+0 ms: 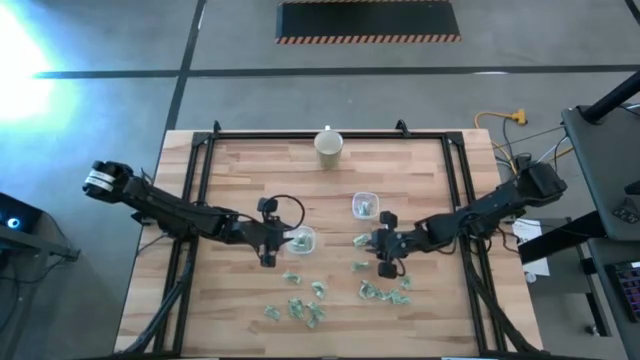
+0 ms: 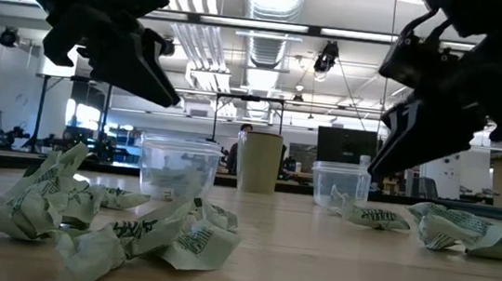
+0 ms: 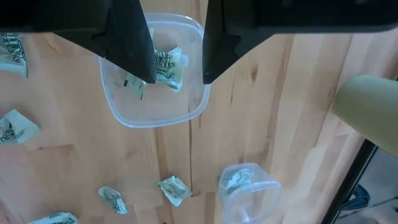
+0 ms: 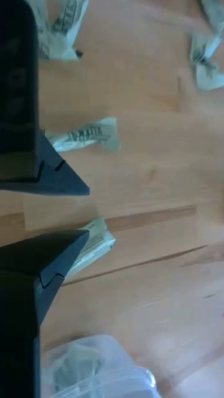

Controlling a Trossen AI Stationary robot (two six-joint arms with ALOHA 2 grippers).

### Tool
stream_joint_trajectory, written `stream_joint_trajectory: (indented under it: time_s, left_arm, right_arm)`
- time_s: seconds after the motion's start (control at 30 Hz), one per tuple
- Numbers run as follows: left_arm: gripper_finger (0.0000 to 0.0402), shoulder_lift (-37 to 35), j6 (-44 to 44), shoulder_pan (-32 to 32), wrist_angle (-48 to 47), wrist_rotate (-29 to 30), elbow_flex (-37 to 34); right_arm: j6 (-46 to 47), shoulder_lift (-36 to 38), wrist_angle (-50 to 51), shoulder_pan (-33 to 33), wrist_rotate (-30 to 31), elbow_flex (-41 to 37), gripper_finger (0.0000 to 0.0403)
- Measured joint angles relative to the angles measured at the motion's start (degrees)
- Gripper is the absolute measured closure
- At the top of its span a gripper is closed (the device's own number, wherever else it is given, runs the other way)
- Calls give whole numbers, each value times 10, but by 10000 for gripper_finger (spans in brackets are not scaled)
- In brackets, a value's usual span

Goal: Pick and place Stevia / Truvia into bins
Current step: Put the green stevia packet into the right transparent container

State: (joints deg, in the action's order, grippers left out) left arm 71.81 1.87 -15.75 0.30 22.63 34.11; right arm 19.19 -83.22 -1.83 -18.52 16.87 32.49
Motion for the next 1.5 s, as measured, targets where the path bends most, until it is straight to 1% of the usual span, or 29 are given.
stream_joint_trajectory:
  time_s: [0.2, 0.37, 0.67, 0.87, 1.03, 1.2, 1.33, 1.5]
  left_arm:
    - [288, -1, 0, 0, -9, 0, 0]
    - [288, -1, 0, 0, -11, 0, 0]
    - [288, -7, -1, 0, -14, 0, 0]
    - [288, -7, -2, 0, -16, 0, 0]
    - [288, -7, -2, 0, -18, 0, 0]
    - [288, -7, -2, 0, -18, 0, 0]
    - [288, -7, -2, 0, -18, 0, 0]
    - [288, -7, -11, 0, -18, 0, 0]
  right_arm:
    - [3, -21, 0, 1, 19, 0, 277]
    - [3, -43, 0, 2, 55, 0, 259]
    - [8, -79, -3, 7, 67, 0, 247]
    - [35, -93, -6, 19, 73, 0, 246]
    - [43, -101, -7, 20, 70, 1, 259]
    - [70, -104, -7, 21, 55, 2, 284]
    - [75, -104, -7, 21, 42, 2, 315]
    - [74, -104, -7, 20, 26, 1, 365]
